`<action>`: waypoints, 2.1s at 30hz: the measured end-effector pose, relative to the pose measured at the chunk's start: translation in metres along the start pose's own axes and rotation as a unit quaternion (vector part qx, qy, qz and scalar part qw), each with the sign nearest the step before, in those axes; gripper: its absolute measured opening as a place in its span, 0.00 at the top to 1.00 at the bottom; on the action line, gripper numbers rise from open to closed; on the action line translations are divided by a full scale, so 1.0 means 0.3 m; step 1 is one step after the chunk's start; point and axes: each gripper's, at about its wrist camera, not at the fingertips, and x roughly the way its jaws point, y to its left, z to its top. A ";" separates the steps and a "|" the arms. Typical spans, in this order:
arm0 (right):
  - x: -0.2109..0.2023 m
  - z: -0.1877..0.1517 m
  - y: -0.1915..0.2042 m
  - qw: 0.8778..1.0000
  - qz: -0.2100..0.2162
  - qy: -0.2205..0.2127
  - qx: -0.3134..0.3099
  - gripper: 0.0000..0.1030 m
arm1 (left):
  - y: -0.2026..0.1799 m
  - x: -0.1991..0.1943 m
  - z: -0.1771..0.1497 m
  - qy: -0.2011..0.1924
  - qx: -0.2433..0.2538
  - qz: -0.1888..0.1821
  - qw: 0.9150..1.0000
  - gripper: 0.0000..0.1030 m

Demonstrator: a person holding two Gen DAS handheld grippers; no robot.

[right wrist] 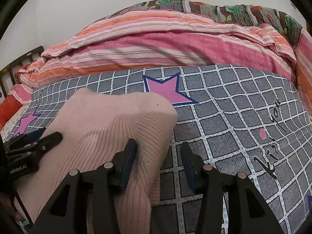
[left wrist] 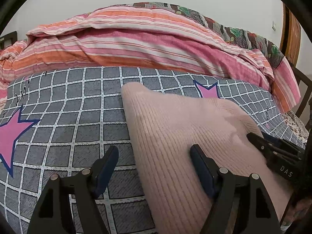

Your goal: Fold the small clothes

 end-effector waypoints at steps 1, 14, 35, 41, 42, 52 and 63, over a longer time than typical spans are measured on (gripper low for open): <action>0.000 0.001 -0.001 1.000 0.001 0.000 0.001 0.56 | 0.000 0.000 0.000 0.000 0.000 0.000 1.000 0.27; -0.015 0.000 -0.028 0.999 0.024 -0.008 0.025 0.52 | 0.025 0.010 0.021 0.013 -0.015 -0.024 0.999 0.25; 0.120 0.098 -0.087 0.995 0.077 0.037 0.044 0.75 | 0.141 0.271 0.198 0.037 -0.068 -0.019 0.997 0.54; 0.147 0.098 -0.133 0.990 0.103 0.051 0.086 0.62 | 0.151 0.245 0.195 0.026 -0.072 -0.010 0.997 0.43; 0.153 0.097 -0.141 0.988 0.112 0.054 0.094 0.62 | 0.154 0.235 0.191 0.023 -0.069 -0.006 0.997 0.43; 0.057 0.090 -0.139 0.983 0.159 -0.021 0.087 0.90 | 0.093 0.187 0.190 -0.003 -0.020 0.021 1.000 0.35; 0.094 0.088 -0.144 0.988 0.110 0.036 0.104 0.70 | 0.099 0.183 0.189 -0.001 -0.024 0.017 1.000 0.35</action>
